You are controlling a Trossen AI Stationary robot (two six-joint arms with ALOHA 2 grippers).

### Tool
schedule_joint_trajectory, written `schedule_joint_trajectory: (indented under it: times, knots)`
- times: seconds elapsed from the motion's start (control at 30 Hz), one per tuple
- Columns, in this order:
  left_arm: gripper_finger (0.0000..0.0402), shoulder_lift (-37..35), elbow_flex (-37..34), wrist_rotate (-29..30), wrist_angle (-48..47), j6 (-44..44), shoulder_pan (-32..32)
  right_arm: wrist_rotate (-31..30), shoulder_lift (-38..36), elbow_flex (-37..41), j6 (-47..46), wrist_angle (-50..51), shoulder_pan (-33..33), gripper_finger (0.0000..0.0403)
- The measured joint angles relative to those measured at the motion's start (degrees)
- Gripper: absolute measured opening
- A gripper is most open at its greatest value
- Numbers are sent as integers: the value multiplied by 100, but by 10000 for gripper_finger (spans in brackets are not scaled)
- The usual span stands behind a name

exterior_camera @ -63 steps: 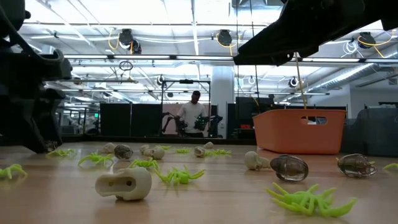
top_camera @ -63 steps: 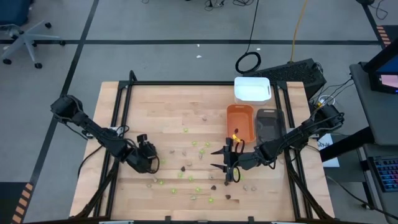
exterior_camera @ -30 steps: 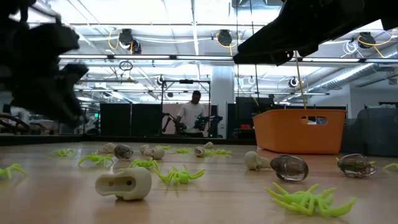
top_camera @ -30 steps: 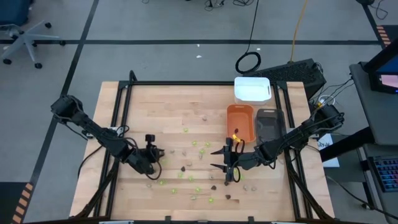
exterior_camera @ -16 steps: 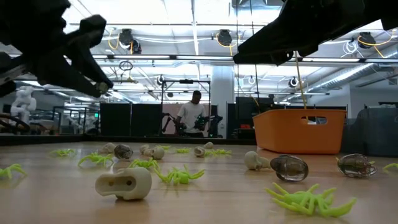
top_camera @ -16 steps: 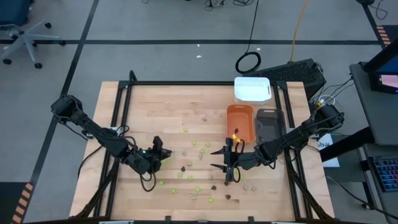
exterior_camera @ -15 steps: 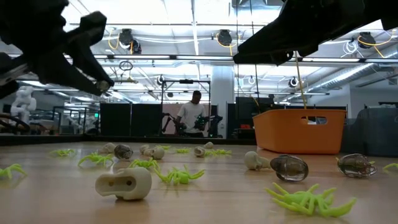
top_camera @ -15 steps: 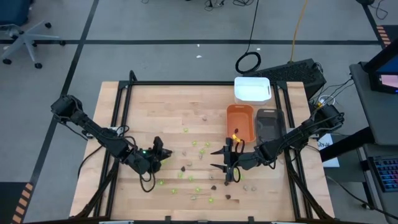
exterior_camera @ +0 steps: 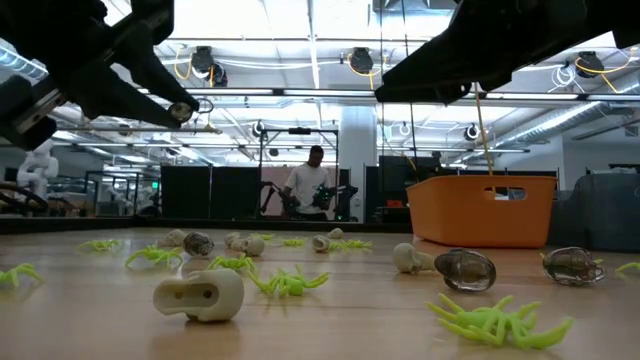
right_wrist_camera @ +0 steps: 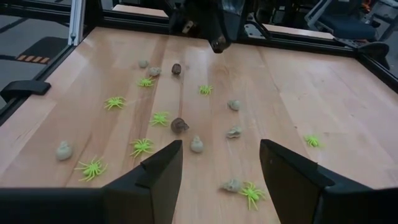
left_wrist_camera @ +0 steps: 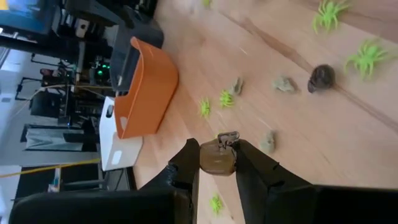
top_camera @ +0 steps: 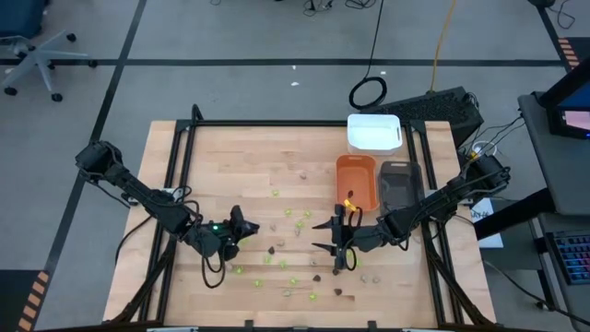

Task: Sort Halloween decoration
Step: Put the black skull toy into the orange bin

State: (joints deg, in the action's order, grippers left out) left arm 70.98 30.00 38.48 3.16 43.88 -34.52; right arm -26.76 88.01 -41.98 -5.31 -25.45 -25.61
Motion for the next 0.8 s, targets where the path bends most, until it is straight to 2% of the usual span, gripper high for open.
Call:
schedule_joint_trajectory:
  times: [0.17,0.27,0.43,0.67,0.8]
  knots:
    - [75,0,0,-50,210,-52,0,0,0,0,62,0,0,199]
    - [75,0,0,-63,381,-375,0,2,0,0,212,2,2,199]
    - [76,0,2,-73,641,-1088,0,-2,0,0,979,-27,12,199]
    - [77,0,2,-90,1239,-2302,43,3,-2,-2,2419,-655,44,199]
    - [77,0,2,-157,1615,-3332,201,347,-2,-2,3398,-1011,64,199]
